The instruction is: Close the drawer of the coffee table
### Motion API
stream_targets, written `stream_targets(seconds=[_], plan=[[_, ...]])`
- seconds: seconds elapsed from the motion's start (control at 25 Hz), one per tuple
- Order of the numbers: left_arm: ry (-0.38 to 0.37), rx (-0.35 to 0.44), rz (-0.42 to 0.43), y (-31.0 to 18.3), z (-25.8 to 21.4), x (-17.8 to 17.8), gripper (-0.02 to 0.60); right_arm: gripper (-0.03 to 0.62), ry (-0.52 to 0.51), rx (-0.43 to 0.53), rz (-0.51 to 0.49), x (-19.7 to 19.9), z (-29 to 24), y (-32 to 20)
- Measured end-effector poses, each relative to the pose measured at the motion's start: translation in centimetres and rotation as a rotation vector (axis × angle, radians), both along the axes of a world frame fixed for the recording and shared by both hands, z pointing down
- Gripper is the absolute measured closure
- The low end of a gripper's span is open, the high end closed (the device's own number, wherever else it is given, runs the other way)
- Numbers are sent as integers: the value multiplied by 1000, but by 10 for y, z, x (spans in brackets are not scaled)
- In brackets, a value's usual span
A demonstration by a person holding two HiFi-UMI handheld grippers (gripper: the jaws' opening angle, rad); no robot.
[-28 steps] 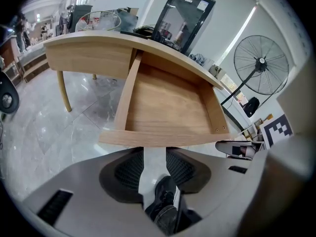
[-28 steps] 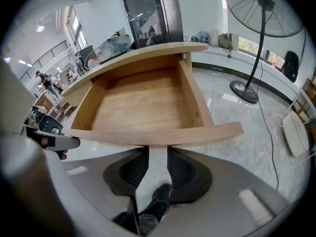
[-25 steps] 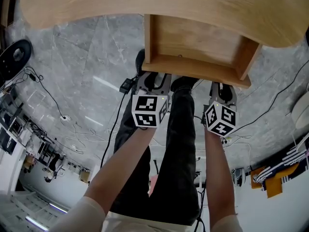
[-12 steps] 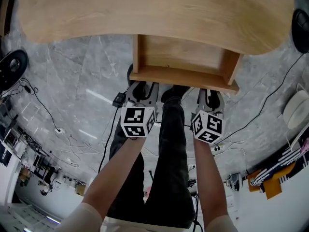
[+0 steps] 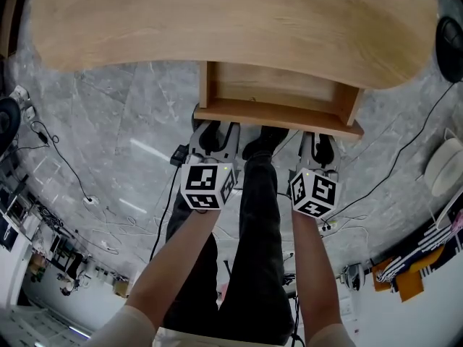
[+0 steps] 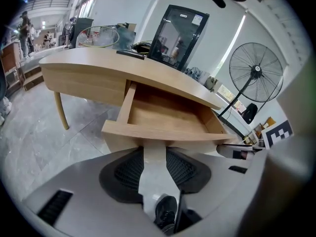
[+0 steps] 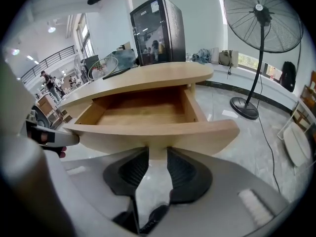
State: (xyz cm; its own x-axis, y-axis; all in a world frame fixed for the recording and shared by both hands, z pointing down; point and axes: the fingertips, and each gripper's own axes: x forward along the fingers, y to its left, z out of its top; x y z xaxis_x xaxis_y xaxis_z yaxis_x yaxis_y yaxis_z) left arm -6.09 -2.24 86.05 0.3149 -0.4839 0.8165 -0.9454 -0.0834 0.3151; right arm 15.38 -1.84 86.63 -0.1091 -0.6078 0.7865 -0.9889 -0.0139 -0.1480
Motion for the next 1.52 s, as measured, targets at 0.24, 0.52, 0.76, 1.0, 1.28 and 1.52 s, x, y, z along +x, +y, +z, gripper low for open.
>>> stream_targets(seconds=[0.24,0.52,0.76,1.0,1.28,1.52], plan=[[2,8,9,-12,1,2,437,467,0,9,8,2,1,-14],[2,40,27,-34,0,4,439,467,-1,37,-5,4,0,-35],[-6,69,18,-55,-1,4,439,465,30,69,-32,3,-1,-54],[-18,95,34,-72,-1,3,439,464,55,94,-61,1,-1,-69],[-45,124,93,-86,-1,4,439,465,105,135,-137,1,-2,-86],[-78,215,109,-106,-2,5,422,465,136,179,-157,0,-2,-101]])
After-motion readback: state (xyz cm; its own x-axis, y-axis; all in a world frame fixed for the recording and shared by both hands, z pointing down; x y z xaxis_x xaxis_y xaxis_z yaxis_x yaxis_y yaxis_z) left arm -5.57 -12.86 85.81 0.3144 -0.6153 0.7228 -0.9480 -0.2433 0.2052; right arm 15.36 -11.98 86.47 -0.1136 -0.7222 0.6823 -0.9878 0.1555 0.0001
